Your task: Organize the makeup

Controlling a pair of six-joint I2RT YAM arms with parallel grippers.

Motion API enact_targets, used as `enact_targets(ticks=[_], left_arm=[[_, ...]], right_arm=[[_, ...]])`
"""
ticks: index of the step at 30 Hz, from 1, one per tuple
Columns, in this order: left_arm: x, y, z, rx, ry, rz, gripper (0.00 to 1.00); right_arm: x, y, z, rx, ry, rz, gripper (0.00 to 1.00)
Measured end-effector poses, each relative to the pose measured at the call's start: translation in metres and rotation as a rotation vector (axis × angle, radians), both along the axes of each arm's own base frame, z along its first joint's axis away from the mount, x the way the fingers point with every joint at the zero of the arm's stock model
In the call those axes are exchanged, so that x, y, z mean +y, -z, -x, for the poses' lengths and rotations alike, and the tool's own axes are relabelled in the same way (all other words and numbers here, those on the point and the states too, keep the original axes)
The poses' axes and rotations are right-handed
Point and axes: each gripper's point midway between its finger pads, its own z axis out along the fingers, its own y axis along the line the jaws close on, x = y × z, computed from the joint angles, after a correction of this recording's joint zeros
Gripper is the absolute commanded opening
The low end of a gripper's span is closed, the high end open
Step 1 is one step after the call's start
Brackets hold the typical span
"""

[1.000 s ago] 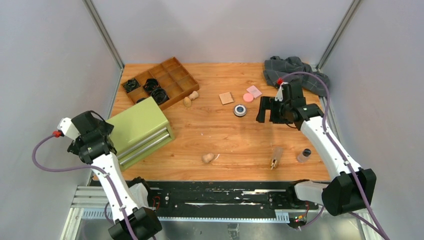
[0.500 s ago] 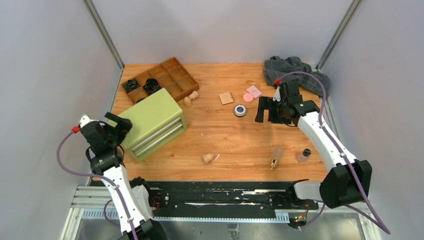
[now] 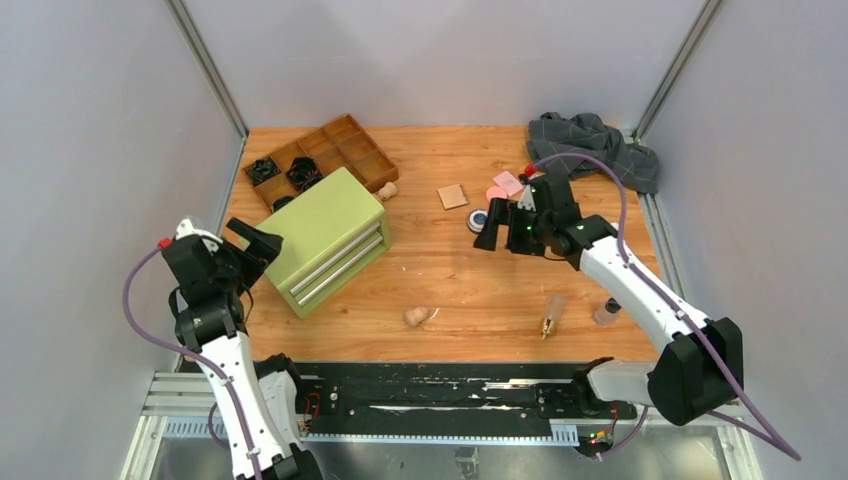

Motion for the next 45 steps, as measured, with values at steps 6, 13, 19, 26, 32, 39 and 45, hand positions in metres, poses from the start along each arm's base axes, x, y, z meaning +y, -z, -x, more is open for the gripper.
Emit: enact_targets(ticks=[6, 13, 19, 26, 32, 39, 45], left_arm=[[0.012, -0.072, -0.011, -0.118, -0.007, -0.162, 0.98], [-0.032, -0.113, -0.062, -0.147, 0.213, -0.257, 0.98], [-0.077, -0.095, -0.136, -0.020, 0.382, -0.339, 0.98], [-0.067, -0.080, -0.188, 0.117, 0.398, -0.496, 0.98], [-0.035, -0.091, -0.207, 0.077, 0.349, -0.430, 0.98], [-0.011, -0.075, -0.207, 0.135, 0.314, -0.406, 0.98], [0.008, -0.066, -0.184, 0.192, 0.267, -0.423, 0.98]], right_arm=[[0.078, -0.013, 0.007, -0.069, -0.145, -0.095, 0.59], [0.137, 0.004, -0.019, -0.047, -0.200, -0.112, 0.36], [0.166, 0.015, -0.059, -0.020, -0.120, -0.151, 0.37], [0.194, 0.037, -0.073, 0.057, -0.086, -0.178, 0.38], [0.224, 0.048, -0.083, 0.116, -0.077, -0.225, 0.38], [0.252, 0.050, -0.099, 0.153, -0.056, -0.291, 0.39], [0.276, 0.047, -0.120, 0.155, -0.038, -0.340, 0.42]])
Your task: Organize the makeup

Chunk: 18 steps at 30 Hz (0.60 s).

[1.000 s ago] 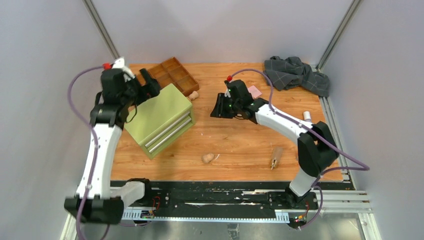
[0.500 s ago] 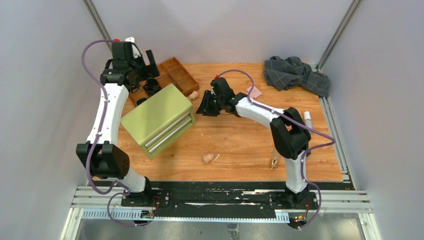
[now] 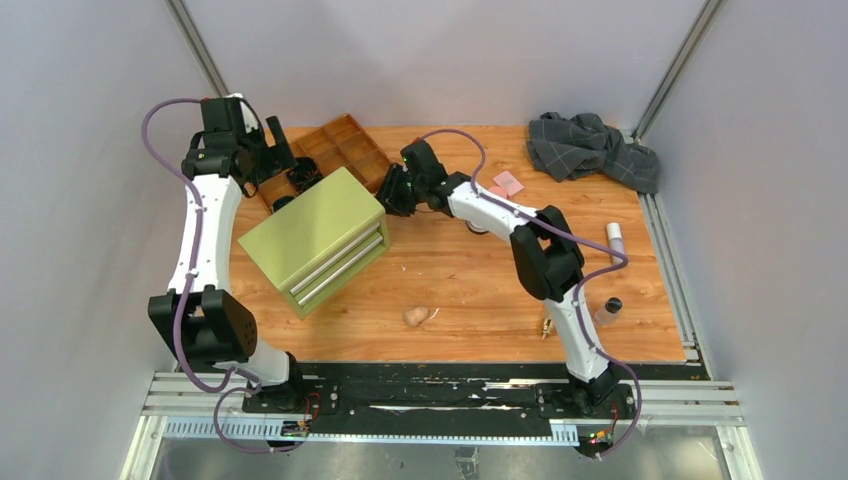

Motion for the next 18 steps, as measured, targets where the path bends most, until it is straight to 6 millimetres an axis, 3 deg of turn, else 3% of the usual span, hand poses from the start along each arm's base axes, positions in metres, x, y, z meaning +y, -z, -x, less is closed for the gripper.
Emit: enact_targets(ticks=[3, 6, 10, 14, 18], left_arm=[[0.008, 0.006, 0.009, 0.017, -0.024, -0.007, 0.98], [0.007, 0.016, 0.013, 0.043, -0.020, -0.003, 0.98], [0.002, 0.031, 0.018, 0.079, 0.004, 0.017, 0.98], [-0.006, 0.038, 0.019, 0.093, 0.039, 0.042, 0.98], [-0.010, 0.044, 0.021, 0.105, 0.059, 0.058, 0.98]], right_arm=[[0.013, -0.012, -0.014, -0.026, -0.005, -0.029, 0.42], [0.008, -0.016, -0.015, -0.033, -0.007, -0.038, 0.42], [-0.036, -0.005, 0.011, 0.025, 0.007, -0.013, 0.41], [-0.077, -0.009, 0.025, 0.023, 0.031, 0.000, 0.42], [-0.089, -0.020, 0.052, -0.016, -0.010, -0.014, 0.42]])
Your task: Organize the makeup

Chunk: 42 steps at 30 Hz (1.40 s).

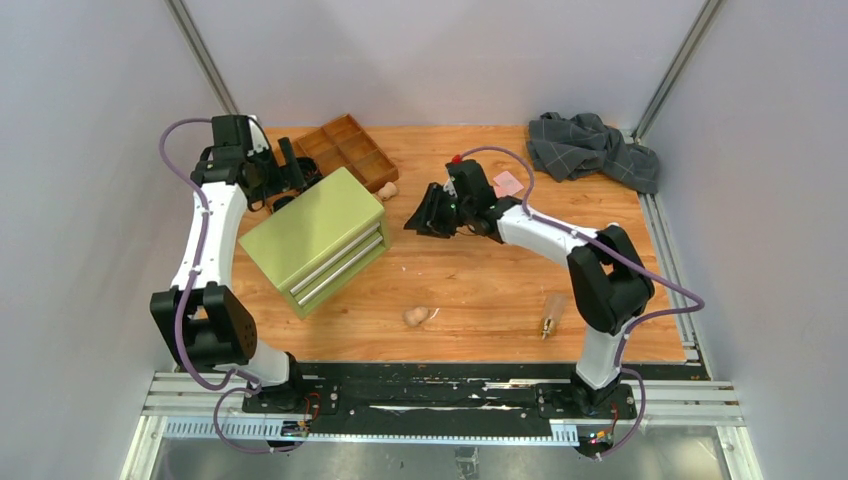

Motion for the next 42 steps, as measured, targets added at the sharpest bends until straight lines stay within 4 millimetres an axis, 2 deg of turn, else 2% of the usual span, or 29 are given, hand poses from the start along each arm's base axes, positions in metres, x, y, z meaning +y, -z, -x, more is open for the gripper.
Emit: enact_targets(ticks=[3, 8, 12, 16, 24, 32, 36, 42], left_arm=[[-0.002, 0.011, 0.003, 0.021, 0.004, 0.012, 0.98], [-0.005, 0.018, 0.003, 0.016, -0.012, 0.047, 0.98], [-0.015, 0.015, 0.014, 0.001, 0.002, 0.097, 0.98], [-0.023, 0.016, 0.034, -0.029, 0.005, 0.124, 0.98], [-0.017, 0.002, 0.077, -0.109, -0.064, 0.091, 0.98], [-0.008, -0.008, 0.097, -0.126, -0.136, 0.055, 0.98], [-0.012, -0.007, 0.107, -0.103, -0.132, 0.068, 0.98], [-0.013, -0.007, 0.114, -0.089, -0.131, 0.070, 0.98]], right_arm=[[0.012, 0.000, 0.019, -0.014, -0.057, -0.008, 0.44], [0.050, 0.004, 0.041, 0.010, -0.179, -0.081, 0.43], [0.071, 0.007, 0.036, 0.020, -0.210, -0.113, 0.43], [0.084, -0.001, 0.028, 0.001, -0.224, -0.132, 0.44], [0.108, -0.002, 0.030, 0.028, -0.300, -0.127, 0.45], [0.133, -0.010, 0.024, 0.026, -0.418, -0.110, 0.44], [0.130, -0.016, 0.026, -0.025, -0.448, -0.106, 0.46], [0.105, -0.038, 0.058, -0.085, -0.408, -0.236, 0.46]])
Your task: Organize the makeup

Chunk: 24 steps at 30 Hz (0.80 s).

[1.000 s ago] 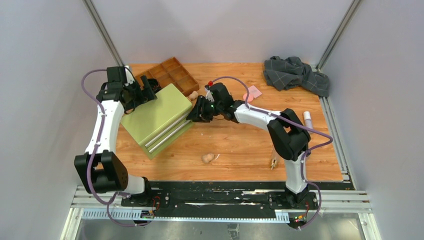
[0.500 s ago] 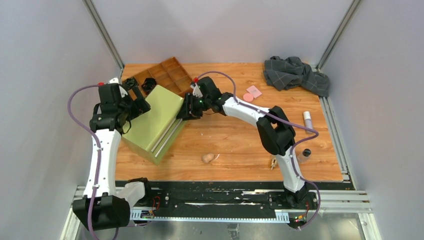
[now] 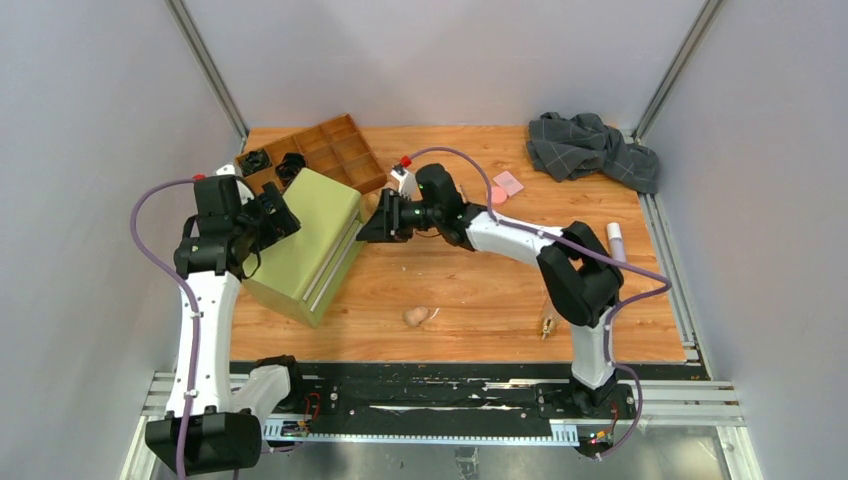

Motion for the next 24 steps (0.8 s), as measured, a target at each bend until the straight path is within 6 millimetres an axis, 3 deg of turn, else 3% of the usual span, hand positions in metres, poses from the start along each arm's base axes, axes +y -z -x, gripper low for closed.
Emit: enact_targets(ticks=[8, 13, 24], left_arm=[[0.001, 0.000, 0.011, 0.002, 0.002, -0.023, 0.98], [0.003, 0.004, 0.013, 0.006, 0.001, -0.038, 0.98], [0.012, 0.001, 0.001, 0.022, -0.015, -0.073, 0.98]], right_arm=[[-0.004, -0.009, 0.003, -0.153, 0.053, -0.246, 0.43], [0.004, -0.016, 0.005, -0.026, 0.109, -0.326, 0.46], [0.018, 0.024, 0.012, 0.159, 0.147, -0.285, 0.45]])
